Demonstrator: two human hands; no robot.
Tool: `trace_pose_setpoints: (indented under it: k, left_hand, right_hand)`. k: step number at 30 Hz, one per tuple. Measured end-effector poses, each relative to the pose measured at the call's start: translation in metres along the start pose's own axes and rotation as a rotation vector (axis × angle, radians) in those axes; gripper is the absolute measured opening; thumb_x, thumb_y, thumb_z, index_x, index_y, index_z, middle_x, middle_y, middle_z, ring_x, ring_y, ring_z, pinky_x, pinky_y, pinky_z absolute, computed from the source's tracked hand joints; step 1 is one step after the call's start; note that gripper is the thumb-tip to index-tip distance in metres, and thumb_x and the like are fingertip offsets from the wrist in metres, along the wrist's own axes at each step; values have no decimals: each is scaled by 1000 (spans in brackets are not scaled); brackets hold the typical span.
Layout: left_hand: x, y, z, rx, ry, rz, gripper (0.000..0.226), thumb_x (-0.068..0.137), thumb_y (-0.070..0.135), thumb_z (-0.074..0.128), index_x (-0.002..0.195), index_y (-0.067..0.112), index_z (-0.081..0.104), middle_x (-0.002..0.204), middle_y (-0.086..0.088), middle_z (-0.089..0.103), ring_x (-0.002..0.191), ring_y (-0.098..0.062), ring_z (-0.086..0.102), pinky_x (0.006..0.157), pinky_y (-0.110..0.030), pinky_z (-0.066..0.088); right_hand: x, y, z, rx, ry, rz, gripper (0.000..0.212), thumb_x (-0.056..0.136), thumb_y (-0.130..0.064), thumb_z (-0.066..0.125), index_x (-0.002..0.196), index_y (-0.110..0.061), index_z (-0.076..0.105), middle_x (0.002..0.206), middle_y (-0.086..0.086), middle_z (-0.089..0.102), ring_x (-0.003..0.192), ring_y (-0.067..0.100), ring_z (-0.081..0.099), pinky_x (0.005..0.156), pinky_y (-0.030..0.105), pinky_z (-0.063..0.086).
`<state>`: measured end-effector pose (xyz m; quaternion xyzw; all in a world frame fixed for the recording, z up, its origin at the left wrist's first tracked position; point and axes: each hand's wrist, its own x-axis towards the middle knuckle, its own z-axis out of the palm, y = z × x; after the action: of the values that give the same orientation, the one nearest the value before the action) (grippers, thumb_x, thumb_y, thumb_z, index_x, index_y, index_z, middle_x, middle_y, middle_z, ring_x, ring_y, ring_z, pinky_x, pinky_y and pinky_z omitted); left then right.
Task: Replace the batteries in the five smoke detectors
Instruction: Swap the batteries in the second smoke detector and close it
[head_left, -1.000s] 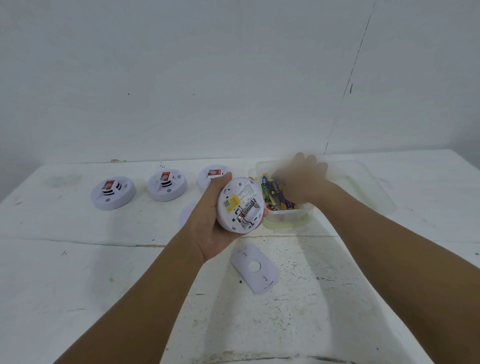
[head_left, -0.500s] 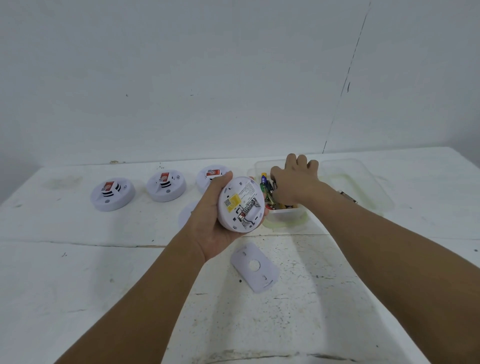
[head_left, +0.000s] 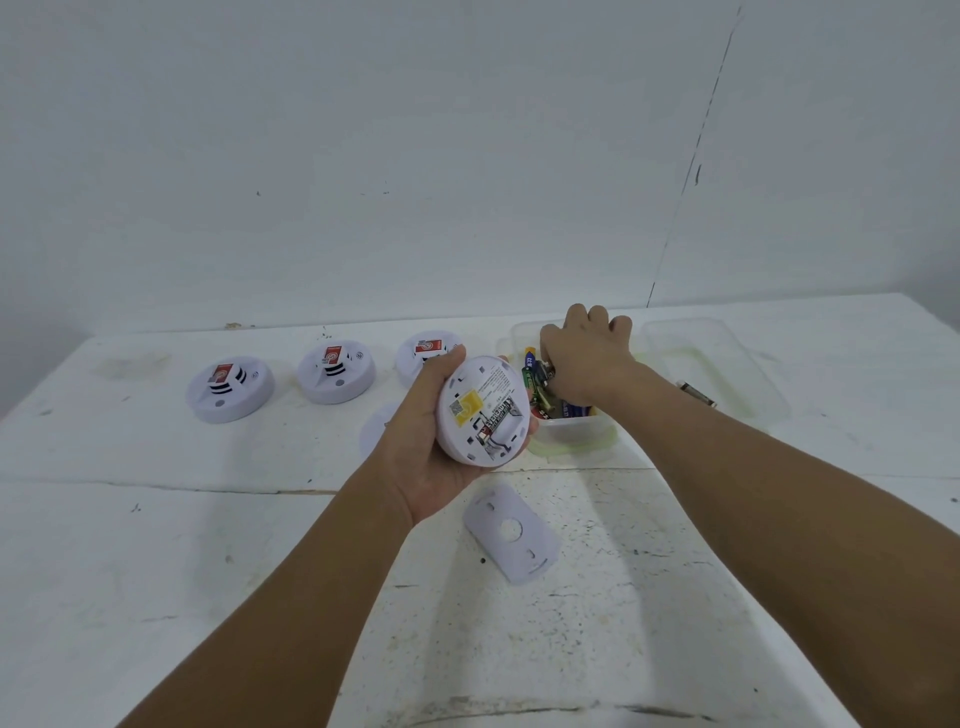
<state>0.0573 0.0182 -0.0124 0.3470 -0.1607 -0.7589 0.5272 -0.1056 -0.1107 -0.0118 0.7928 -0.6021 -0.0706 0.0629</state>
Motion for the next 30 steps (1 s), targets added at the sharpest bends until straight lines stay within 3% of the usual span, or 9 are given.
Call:
trace_pose_setpoints:
  k: [3,7,11,14,17,24,27,30]
  left_hand:
    - [0,0,2,-4,-9,8,52,90,48,66,127,11,68,118,-17,73,98,-37,73,107,-53,49]
    - [-1,1,6,-22,-10,10,47,92,46,66,124,12,68,113,-14,74,106,-35,67,110,-53,47]
    - [-1,4,5,-55,-11,8,43,97,47,63,123,13,69,113,-13,74,113,-36,64,108,-52,47]
    - [-3,1,5,-79,-19,11,39,98,46,62,109,11,76,111,-13,74,112,-36,63,106,-52,48]
    - [-7,-6,3,-81,-21,19,43,99,46,61,118,9,73,115,-15,73,113,-36,63,110,-53,46]
    - [-22,-20,-3,-62,-34,50,50,99,50,57,136,17,68,139,-14,66,126,-33,62,112,-52,44]
    - [-31,-26,-7,-93,-27,38,52,98,53,55,128,15,73,137,-16,66,120,-33,66,106,-51,48]
    - [-41,-35,-14,-148,-25,32,59,98,57,52,127,10,71,134,-20,67,117,-36,67,102,-53,50]
  right_hand:
    - [0,1,2,39,30,-4,26,89,-23,68,114,-28,63,119,5,47,115,30,42,87,43,28]
    - [-7,5,3,153,108,6,15,93,-30,69,107,-31,63,115,1,56,115,28,48,88,43,26]
    - [-25,9,-8,604,267,3,14,100,-33,64,102,-27,53,96,-9,70,94,22,66,96,41,34]
    - [-48,2,-22,1070,393,19,15,99,-32,68,102,-24,55,85,-12,71,76,12,69,76,37,54]
    - [-74,-14,-37,1333,470,23,19,97,-31,72,101,-19,58,74,-12,69,63,3,66,56,22,50]
    - [-128,-47,-38,1465,482,-37,26,93,-29,78,95,-14,57,67,-16,57,53,-1,53,57,12,41]
    - [-145,-55,-24,1517,467,-47,21,93,-25,78,97,-16,60,74,-23,61,61,-1,60,60,11,44]
    - [-162,-59,-2,1557,482,-26,18,93,-26,79,100,-26,63,86,-18,67,73,5,65,67,16,48]
